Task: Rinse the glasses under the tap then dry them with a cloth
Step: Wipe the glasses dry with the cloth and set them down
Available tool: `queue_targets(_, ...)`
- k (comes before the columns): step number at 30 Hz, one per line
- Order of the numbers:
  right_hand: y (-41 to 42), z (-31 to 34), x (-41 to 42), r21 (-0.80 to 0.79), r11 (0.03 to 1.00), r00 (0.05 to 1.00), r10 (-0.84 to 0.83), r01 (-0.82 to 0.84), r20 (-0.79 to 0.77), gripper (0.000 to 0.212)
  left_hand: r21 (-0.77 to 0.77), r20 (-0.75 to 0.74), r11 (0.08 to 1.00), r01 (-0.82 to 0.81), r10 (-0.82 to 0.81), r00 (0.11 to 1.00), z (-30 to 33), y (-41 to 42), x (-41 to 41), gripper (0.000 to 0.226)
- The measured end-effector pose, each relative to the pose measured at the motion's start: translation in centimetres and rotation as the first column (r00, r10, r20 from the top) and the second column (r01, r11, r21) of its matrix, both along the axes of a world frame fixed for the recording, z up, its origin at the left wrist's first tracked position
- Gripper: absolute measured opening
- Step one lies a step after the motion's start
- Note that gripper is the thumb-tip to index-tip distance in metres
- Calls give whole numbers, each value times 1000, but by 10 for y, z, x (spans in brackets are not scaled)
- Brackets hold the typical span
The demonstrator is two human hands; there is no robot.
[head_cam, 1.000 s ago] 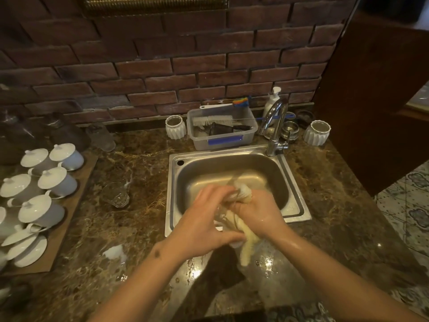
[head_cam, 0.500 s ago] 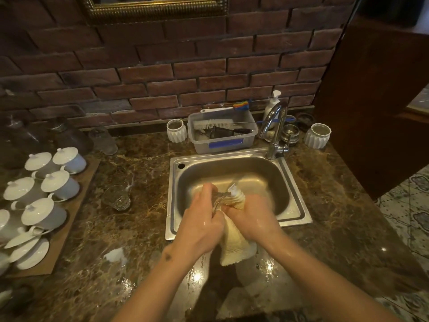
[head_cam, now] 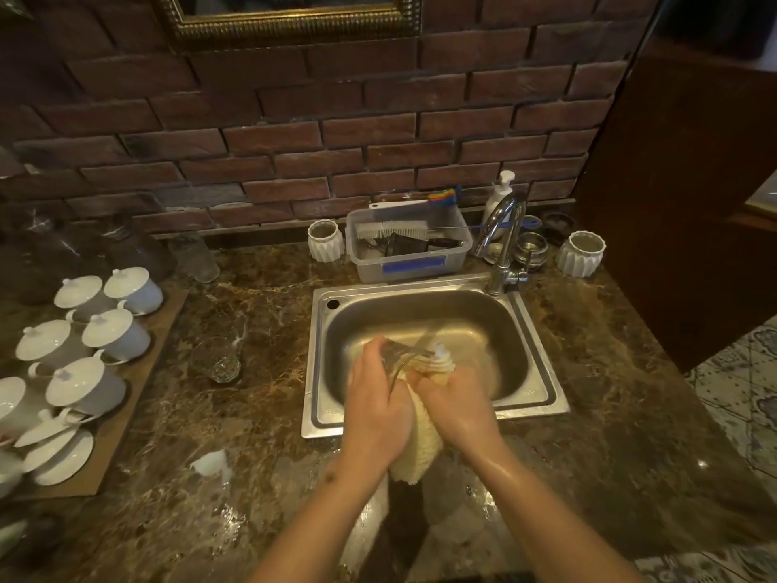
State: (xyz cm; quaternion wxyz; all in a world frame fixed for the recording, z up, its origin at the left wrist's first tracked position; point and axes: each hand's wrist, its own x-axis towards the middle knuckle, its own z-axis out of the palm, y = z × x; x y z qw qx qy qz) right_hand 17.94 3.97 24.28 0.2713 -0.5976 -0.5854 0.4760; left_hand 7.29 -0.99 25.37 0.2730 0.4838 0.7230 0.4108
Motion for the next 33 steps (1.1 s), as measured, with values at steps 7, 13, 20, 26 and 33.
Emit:
queue_targets(7,17,-4,12,258,888,883,267,-381,385,9,-263,-269,914,309,-377,886,12,8,-17,36)
queue_targets(13,2,-7,21,488,853,977,112,-187,180,36,-222,-284,908,356,-410,867,14,14,-15,53)
queue_targets(20,-17,-16,0,272,953,986,-99,132,-130,22,11,181,1000,20,-22,983,-11,2,7,34)
queue_targets(26,-6,-28,9,519,788,933,193,-332,305,54,-374,-324,915,149,-279,904,-4,12,7,41)
queue_targets(33,1,-16,4,114,963,964,-229,245,-133,17,-21,35,998,55,-55,998,-14,10,11,48)
